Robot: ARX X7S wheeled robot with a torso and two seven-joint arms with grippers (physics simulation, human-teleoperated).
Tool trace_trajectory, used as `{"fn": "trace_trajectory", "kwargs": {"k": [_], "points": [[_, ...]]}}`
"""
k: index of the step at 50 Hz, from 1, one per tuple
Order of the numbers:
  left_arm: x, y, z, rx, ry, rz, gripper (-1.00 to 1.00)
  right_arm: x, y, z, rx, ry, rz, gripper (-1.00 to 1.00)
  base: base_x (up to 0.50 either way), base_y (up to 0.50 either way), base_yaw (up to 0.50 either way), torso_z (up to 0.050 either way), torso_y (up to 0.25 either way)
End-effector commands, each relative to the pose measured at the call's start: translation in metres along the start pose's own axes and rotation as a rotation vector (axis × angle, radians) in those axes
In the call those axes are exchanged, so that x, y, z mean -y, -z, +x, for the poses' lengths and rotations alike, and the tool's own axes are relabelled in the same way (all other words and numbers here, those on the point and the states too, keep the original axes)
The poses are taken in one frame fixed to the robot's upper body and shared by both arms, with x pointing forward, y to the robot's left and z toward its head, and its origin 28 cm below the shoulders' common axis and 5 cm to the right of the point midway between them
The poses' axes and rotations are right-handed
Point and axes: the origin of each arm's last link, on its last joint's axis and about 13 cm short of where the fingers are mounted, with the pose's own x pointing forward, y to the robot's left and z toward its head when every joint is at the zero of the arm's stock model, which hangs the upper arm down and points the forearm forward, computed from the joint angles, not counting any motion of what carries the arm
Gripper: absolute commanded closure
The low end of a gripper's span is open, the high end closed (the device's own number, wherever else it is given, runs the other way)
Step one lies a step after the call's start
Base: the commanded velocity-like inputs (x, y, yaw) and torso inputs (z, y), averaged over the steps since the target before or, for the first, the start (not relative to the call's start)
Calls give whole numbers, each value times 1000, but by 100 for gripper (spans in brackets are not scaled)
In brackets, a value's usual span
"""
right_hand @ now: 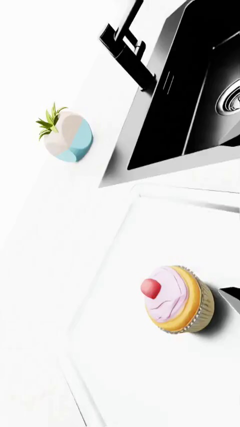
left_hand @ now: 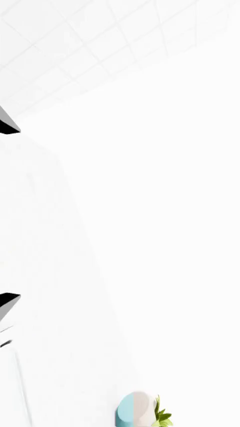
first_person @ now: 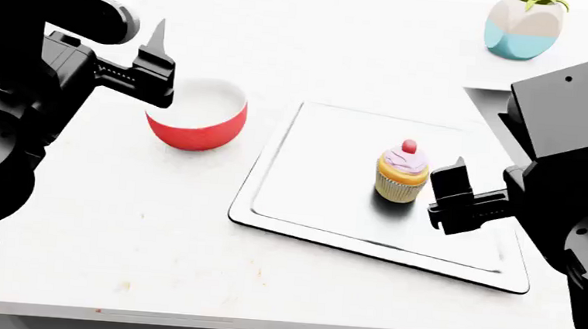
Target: Move the fresh-baked cupcake off the tray onto the counter, and place the bowl used for mixing into the sink.
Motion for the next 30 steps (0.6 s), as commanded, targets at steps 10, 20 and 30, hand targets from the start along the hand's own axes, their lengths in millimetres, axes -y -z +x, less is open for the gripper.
{"fn": "trace_trajectory", "kwargs": {"k": [10, 20, 30], "points": [[2, -1, 1, -9, -15, -14, -100, -11, -26, -1, -9, -174, 83, -100, 66, 0, 0, 0, 0], [3, -3, 2, -2, -4, -16, -100, -13, -51, 29, -39, -236, 44, -100, 0, 0, 0, 0, 0], [2, -3, 1, 7, 4, -27, -100, -24, -44, 72, -52, -293, 78, -100, 0, 0, 0, 0, 0]]}}
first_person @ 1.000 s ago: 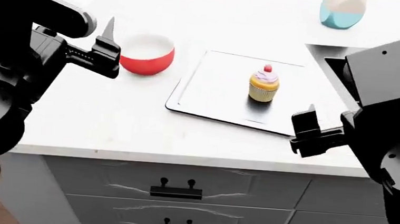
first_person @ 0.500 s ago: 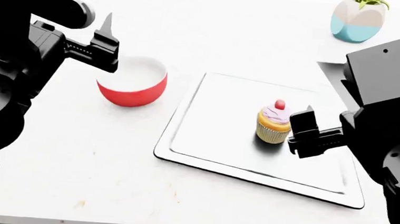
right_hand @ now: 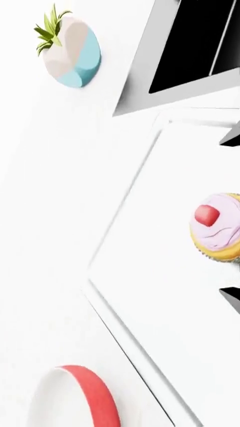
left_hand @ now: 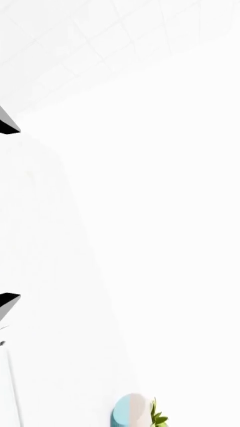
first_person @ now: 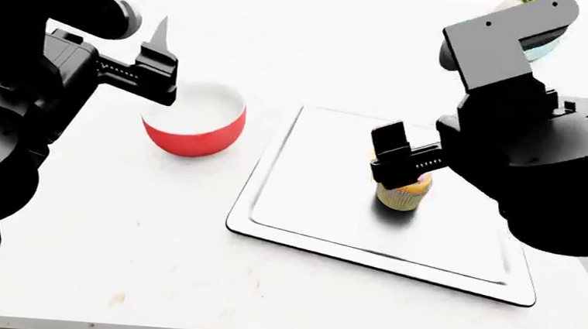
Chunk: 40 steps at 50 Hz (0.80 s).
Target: Move the fresh-baked cupcake off the tray onto the counter, and place the bowl used for mixing into the sink.
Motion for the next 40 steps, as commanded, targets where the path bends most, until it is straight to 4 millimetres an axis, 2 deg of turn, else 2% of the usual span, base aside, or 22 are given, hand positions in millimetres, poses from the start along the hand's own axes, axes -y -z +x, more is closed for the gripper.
{"fn": "trace_trajectory", "kwargs": {"k": [1, 28, 40], "points": [[0, -1, 0, 9, 5, -9, -100, -2, 1, 38, -21, -65, 23, -100, 0, 0, 0, 0, 0], [8, 2, 0, 14, 42, -21, -100, 2, 25, 64, 9, -77, 92, -100, 0, 0, 0, 0, 0], [10, 2, -2, 15, 51, -29, -100, 3, 34, 66, -9, -62, 94, -100, 0, 0, 0, 0, 0]]}}
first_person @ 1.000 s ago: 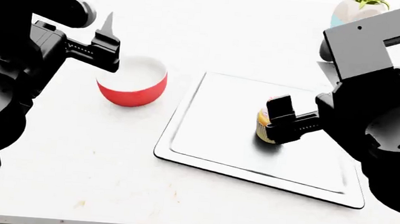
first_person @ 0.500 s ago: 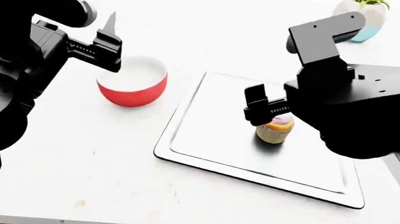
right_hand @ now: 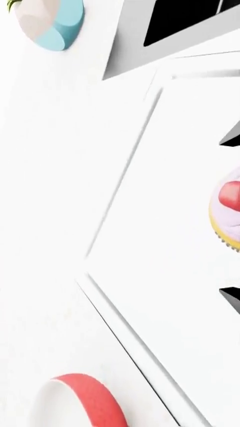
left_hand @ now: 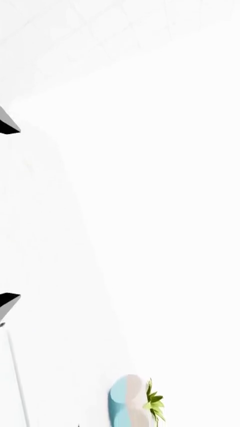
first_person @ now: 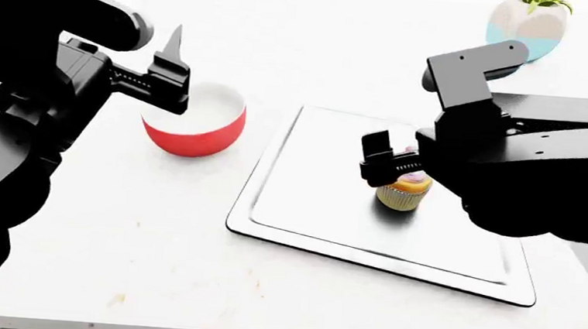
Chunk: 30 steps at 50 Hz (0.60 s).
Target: Move the fresh-baked cupcake off the tray onto the counter, and place the bowl used for mixing into the sink.
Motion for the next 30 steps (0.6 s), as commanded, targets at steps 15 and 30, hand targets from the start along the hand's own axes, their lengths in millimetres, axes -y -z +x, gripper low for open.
{"fn": "trace_trajectory", "kwargs": {"k": [15, 30], "points": [[7, 0, -2, -8, 41, -34, -100, -1, 24, 14, 11, -28, 50, -100, 0, 0, 0, 0, 0], [9, 0, -3, -4, 52, -39, -100, 0, 31, 19, -10, -13, 58, -100, 0, 0, 0, 0, 0]]}}
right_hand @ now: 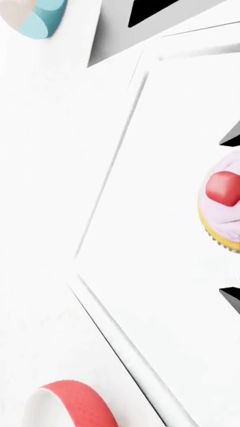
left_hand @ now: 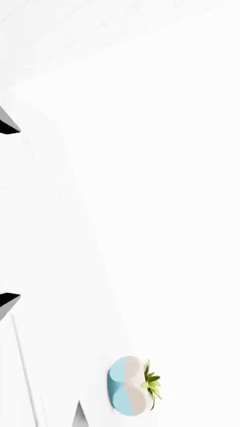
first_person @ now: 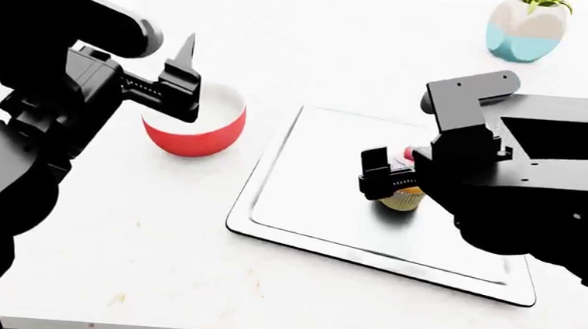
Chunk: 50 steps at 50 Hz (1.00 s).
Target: Move the fresh-baked cupcake off the tray onto the counter, and place the bowl used for mixing into the sink.
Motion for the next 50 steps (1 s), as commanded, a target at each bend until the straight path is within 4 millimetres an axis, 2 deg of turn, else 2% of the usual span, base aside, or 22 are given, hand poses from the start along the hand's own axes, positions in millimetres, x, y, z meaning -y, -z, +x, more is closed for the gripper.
{"fn": "trace_trajectory", "kwargs": {"k": [1, 20, 29, 30, 45, 50], "points": [[2, -1, -1, 3, 10, -5, -100, 0, 6, 4, -11, 1, 15, -100, 0, 0, 0, 0, 0], [4, -2, -4, 8, 14, -15, -100, 2, 20, 14, -132, 65, -59, -100, 0, 0, 0, 0, 0], [5, -3, -6, 14, 20, -20, -100, 2, 20, 16, -113, 40, -29, -100, 0, 0, 0, 0, 0], [5, -3, -6, 14, 19, -20, -100, 1, 20, 15, -98, 33, -18, 100, 0, 0, 0, 0, 0], [5, -5, -5, 21, 18, -14, -100, 1, 15, 14, -78, 27, -31, 100, 0, 0, 0, 0, 0], [5, -6, -5, 22, 19, -18, -100, 2, 7, 8, -55, 37, -37, 100, 0, 0, 0, 0, 0]]}}
